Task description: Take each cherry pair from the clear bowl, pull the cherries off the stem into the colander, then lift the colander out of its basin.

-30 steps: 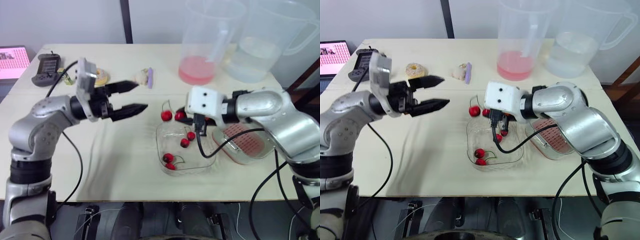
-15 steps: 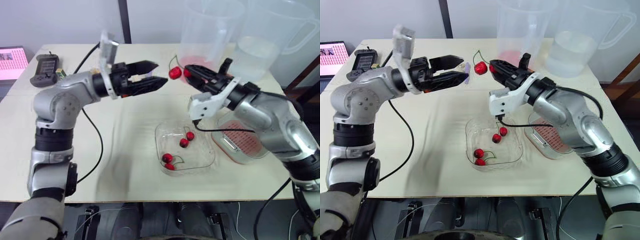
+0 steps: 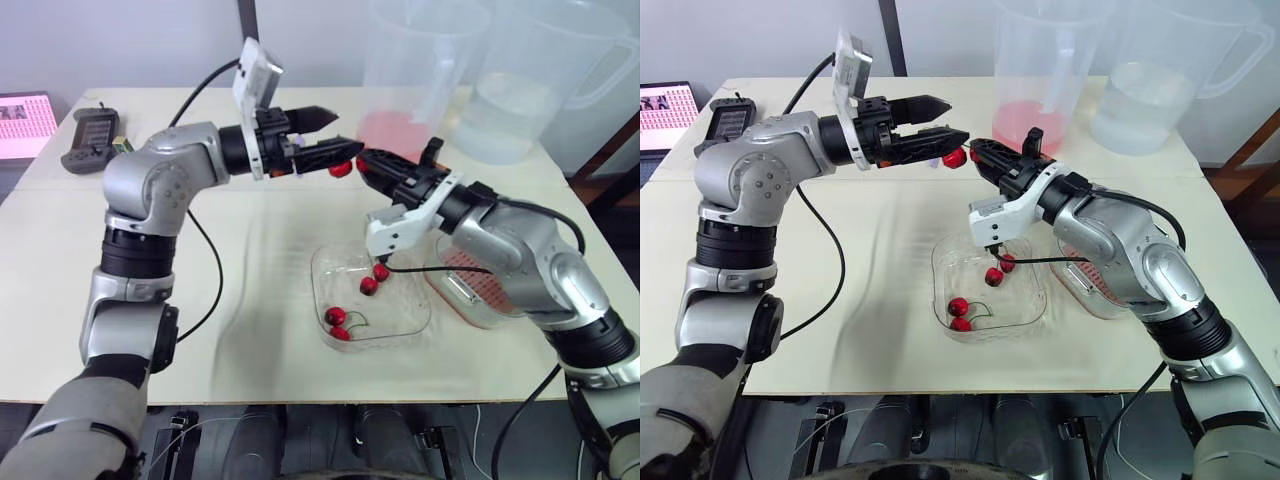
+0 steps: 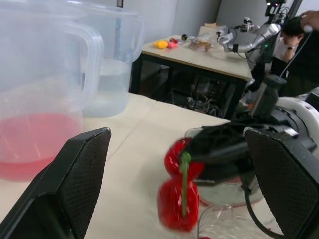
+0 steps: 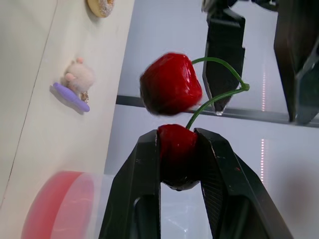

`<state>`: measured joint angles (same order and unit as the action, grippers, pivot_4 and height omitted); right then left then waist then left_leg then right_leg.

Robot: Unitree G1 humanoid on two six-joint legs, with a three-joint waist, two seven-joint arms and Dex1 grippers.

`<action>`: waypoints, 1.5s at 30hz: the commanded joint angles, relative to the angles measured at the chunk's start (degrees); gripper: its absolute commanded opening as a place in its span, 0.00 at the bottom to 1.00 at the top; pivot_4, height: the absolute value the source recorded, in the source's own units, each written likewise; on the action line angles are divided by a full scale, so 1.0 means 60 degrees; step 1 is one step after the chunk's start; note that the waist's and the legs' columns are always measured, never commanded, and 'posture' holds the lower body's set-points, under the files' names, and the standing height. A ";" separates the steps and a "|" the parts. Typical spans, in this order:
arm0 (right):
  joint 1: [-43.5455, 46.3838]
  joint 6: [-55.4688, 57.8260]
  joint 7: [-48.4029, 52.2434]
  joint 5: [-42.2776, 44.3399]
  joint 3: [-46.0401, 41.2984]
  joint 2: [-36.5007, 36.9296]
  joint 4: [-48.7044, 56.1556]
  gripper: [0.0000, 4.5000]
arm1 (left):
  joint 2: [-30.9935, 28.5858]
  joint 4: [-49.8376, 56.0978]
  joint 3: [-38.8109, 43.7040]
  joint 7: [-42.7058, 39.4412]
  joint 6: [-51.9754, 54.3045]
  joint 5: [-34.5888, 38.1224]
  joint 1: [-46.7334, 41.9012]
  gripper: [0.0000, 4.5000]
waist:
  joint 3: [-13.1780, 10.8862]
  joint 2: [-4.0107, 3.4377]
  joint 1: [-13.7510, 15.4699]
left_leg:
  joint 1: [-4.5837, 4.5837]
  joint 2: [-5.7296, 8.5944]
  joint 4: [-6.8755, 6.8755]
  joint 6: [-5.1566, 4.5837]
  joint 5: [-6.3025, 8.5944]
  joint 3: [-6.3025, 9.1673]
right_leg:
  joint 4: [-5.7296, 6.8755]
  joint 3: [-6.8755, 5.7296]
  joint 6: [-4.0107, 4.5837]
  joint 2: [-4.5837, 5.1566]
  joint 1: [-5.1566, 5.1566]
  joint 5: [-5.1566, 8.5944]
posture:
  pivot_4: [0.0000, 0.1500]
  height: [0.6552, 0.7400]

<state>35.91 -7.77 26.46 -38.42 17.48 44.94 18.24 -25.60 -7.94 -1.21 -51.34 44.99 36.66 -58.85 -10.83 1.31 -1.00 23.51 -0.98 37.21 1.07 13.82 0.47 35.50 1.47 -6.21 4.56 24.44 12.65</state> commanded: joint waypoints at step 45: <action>0.1656 1.2132 0.4071 1.2286 -0.3794 -0.1132 0.0969 0.99 | -0.0616 0.2455 0.0123 -0.0844 0.0822 0.0446 0.0569 0.00 | -0.0002 -0.0004 0.0023 | -0.0013 0.0002 0.0004 -0.0001 0.0000 0.0024 | 0.0055 -0.0007 -0.0015 0.0000 -0.0001 -0.0001 | 1.00 1.00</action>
<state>45.52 65.91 51.22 34.15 -4.69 37.46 23.29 -29.20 4.86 -2.48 -57.04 50.07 38.24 -54.73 -10.84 1.28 -0.86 23.43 -0.97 37.24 1.06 13.82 0.62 35.83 1.44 -6.29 4.56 24.43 12.64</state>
